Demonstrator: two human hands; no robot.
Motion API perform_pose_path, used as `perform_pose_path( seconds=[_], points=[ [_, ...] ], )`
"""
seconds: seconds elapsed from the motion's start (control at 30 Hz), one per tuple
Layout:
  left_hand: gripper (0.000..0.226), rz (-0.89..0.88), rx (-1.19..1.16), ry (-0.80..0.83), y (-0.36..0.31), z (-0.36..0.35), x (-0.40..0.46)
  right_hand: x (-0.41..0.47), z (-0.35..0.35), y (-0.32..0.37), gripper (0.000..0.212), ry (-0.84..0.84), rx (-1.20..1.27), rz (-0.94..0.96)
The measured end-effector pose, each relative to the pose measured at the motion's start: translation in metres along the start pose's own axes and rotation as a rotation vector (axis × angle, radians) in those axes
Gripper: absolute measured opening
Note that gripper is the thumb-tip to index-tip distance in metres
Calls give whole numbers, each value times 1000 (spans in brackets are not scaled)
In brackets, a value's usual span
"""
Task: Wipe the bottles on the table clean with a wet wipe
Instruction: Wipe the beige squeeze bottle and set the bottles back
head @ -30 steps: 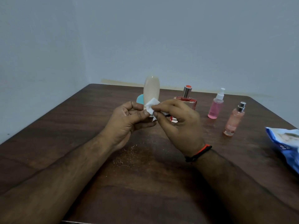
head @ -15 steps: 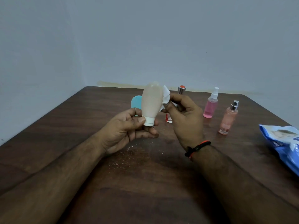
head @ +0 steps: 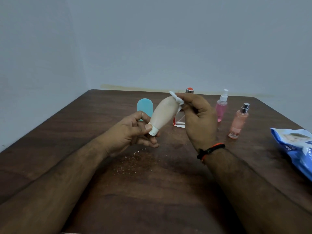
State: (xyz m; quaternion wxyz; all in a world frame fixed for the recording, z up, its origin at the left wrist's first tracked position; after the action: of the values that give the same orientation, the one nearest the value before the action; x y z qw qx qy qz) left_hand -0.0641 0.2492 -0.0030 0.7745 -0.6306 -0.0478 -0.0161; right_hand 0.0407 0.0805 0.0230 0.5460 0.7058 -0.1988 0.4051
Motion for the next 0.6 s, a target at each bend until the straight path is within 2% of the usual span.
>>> perform_pose_path(
  seconds=[0.13, 0.2, 0.4, 0.6],
  points=[
    [22, -15, 227, -94, -2, 7, -2, 0, -1, 8, 47, 92, -187, 161],
    [14, -52, 374, -162, -3, 12, -3, -1, -3, 11, 45, 112, -261, 217],
    [17, -130, 797, -302, -13, 20, -11, -2, -6, 9, 37, 219, -406, 277],
    [20, -158, 963, -357, -16, 20, -13, -5, -12, 8, 37, 346, -551, 325]
  ],
)
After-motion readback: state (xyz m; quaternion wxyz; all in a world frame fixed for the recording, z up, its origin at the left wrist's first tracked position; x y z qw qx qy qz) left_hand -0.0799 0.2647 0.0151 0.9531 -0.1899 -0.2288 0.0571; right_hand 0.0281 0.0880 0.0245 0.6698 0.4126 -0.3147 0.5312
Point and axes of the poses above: each hand's wrist, its own x-axis towards the middle knuckle, its own z-axis out of the back of the hand, y = z × x, the point moved 3 cm from there along x, towards the middle knuckle, and after that the axes turned 14 degrees about x, right-handed, at the moved point
